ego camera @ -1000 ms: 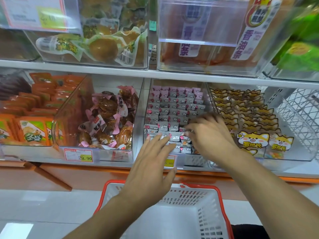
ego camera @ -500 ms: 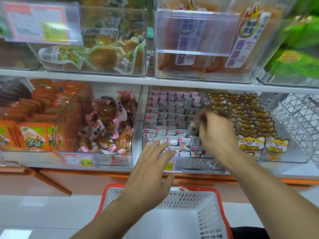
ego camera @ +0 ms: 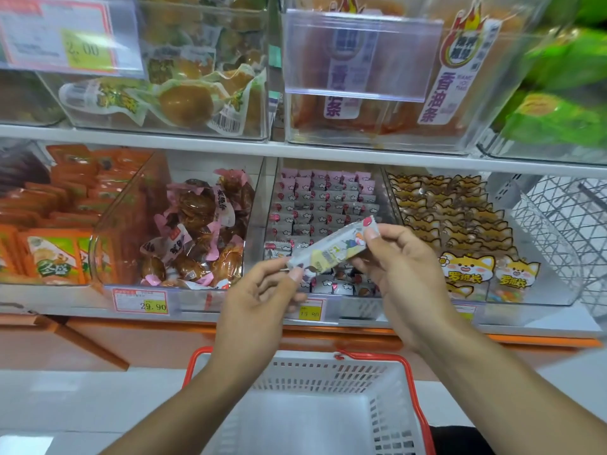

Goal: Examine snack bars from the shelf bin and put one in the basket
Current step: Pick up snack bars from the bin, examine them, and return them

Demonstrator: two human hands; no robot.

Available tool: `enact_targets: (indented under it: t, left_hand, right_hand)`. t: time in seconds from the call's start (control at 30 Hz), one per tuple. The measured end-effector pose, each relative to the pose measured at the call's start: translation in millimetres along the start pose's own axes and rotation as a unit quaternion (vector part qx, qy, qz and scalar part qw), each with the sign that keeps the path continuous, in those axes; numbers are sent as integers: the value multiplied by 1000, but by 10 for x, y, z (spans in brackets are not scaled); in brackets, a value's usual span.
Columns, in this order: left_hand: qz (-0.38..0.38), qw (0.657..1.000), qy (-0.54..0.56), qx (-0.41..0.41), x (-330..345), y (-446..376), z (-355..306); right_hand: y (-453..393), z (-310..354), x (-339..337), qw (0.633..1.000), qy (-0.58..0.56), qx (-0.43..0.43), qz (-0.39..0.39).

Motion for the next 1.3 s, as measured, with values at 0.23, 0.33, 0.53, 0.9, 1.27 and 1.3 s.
enact_targets:
  t: [0.23, 0.33, 0.53, 0.9, 1.27, 1.3]
  left_hand:
    - [-56, 990, 109, -70, -77, -93, 67]
    - [-48, 989, 114, -81, -74, -104, 83]
    - [-34, 990, 108, -86, -65, -104, 108]
    - [-17, 990, 124, -71, -67, -104, 73]
    - [0, 999, 44, 9, -92, -72, 48]
    - [-6, 999, 42, 5, -99, -79, 53]
  right_hand:
    - [-33, 9, -10, 993, -60, 92, 37]
    - [-48, -8, -20, 992, -63, 101, 40]
    - [-63, -1, -37, 991, -57, 108, 46]
    - [-2, -12, -9, 992, 84, 33, 87]
    - [48, 66, 1, 988, -1, 94, 120]
    - [55, 78, 3, 985, -13, 93, 146]
Point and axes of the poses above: each hand's wrist, its own y-axis away from the middle knuckle, its own x-axis out of the palm, z = x × y, the point moved 1 cm from there along -y, towards the middle knuckle, and after that the axes turned 7 degrees about x, right-handed, at the moved point
